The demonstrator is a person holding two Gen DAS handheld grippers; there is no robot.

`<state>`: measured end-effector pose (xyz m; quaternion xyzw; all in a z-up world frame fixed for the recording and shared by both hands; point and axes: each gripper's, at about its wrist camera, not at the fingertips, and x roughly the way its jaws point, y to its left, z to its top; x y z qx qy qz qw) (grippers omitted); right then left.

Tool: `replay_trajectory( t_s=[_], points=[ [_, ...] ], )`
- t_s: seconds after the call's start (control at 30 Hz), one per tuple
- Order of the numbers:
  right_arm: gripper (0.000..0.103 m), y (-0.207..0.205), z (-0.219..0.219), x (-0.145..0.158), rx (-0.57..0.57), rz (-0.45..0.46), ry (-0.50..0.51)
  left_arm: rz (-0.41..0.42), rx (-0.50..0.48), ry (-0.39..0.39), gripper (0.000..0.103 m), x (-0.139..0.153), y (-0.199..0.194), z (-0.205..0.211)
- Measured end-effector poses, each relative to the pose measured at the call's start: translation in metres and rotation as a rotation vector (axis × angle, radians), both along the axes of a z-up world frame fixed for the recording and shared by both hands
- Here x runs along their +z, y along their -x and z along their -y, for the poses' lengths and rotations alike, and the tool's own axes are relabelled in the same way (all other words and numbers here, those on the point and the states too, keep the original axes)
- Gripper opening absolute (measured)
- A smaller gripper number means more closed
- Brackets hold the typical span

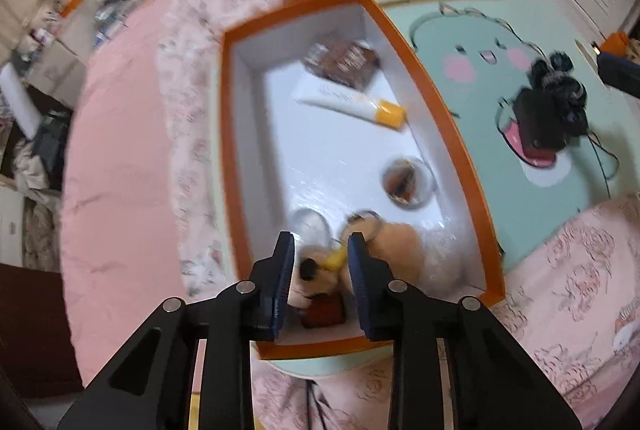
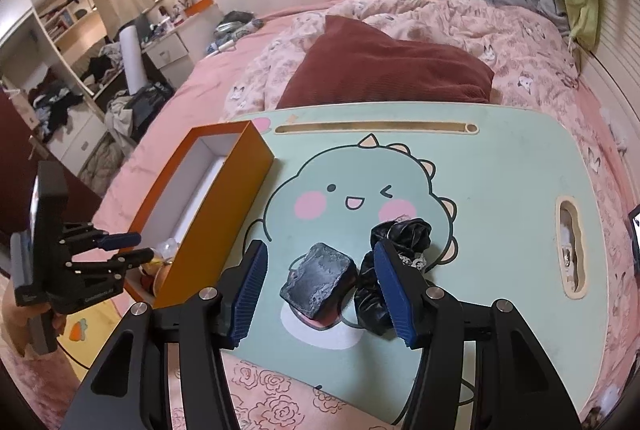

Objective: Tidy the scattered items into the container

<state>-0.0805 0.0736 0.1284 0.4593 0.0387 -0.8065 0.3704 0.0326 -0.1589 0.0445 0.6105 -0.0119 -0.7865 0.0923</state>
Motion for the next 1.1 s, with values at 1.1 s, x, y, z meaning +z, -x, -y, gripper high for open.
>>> replay_trajectory(
  t_s=[1.1],
  points=[
    [0.056,-0.013,0.015,0.003,0.032,-0.006,0.003,-0.159,0.082,-0.039,0.011,0.02,0.0,0.02]
  ],
)
